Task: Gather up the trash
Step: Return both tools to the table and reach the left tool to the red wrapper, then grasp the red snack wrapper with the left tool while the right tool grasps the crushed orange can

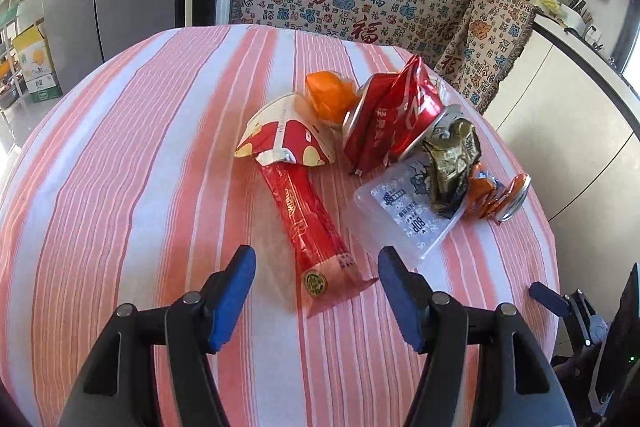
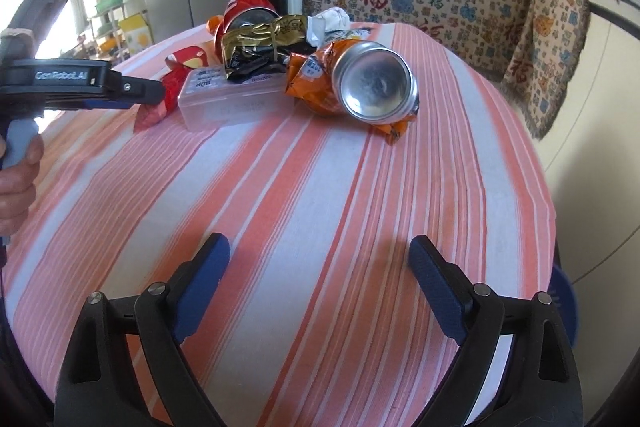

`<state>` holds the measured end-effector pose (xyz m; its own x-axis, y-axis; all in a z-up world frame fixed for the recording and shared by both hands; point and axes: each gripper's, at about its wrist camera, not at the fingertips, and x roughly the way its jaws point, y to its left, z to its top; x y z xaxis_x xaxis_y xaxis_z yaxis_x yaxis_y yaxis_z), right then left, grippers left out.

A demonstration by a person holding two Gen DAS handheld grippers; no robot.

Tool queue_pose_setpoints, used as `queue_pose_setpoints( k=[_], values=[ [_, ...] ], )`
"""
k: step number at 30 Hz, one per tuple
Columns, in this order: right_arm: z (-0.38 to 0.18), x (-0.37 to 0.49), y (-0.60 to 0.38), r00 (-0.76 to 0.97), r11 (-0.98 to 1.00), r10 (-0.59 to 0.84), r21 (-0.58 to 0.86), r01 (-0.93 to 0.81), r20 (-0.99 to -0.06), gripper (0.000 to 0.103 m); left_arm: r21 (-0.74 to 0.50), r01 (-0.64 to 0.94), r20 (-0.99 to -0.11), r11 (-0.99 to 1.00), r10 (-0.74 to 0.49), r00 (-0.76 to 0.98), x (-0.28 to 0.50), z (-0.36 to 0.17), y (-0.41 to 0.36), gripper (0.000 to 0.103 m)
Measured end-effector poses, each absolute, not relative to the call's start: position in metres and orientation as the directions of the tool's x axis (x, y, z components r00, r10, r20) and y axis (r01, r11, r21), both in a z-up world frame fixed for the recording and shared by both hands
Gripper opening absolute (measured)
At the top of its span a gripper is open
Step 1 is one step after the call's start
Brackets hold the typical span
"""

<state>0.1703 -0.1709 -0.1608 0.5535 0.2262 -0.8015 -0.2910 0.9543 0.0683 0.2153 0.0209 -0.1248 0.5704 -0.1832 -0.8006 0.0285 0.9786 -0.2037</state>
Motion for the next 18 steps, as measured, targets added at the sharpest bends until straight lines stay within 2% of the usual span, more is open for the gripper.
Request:
queue_pose_setpoints(
  k=[2,3,4,7,18],
  values=[
    [-0.161,0.17,-0.171,0.552,0.953,0.229,0.069,-0.295,-0.802,0.092,-0.18,0.04,-0.812,0.983,-0.171,0.558,0.218,-0.128,0.017,0.062],
    [-0.161,0.17,-0.172,0.552,0.953,0.23,0.07,-0.296,-0.802,0.092,-0.175,0.048,-0.811,0.983,-0.172,0.559,0.217,-0.129,0.016,0.041],
    [-0.161,0.17,-0.172,0.552,0.952,0.23,0.069,-0.297,-0.801,0.092,-0.173,0.058,-0.815,0.983,-0.176,0.553,0.215,-0.131,0.016,0.028],
    [-0.162,0.169,-0.172,0.554,0.952,0.23,0.068,-0.297,-0.8,0.092,-0.168,0.062,-0.804,0.984,-0.173,0.569,0.204,-0.132,0.02,0.024],
    [-0.159,0.172,-0.174,0.536,0.947,0.239,0.073,-0.313,-0.81,0.092,-0.104,0.029,-0.804,0.994,-0.101,0.586,0.141,-0.118,0.044,0.024]
  ],
)
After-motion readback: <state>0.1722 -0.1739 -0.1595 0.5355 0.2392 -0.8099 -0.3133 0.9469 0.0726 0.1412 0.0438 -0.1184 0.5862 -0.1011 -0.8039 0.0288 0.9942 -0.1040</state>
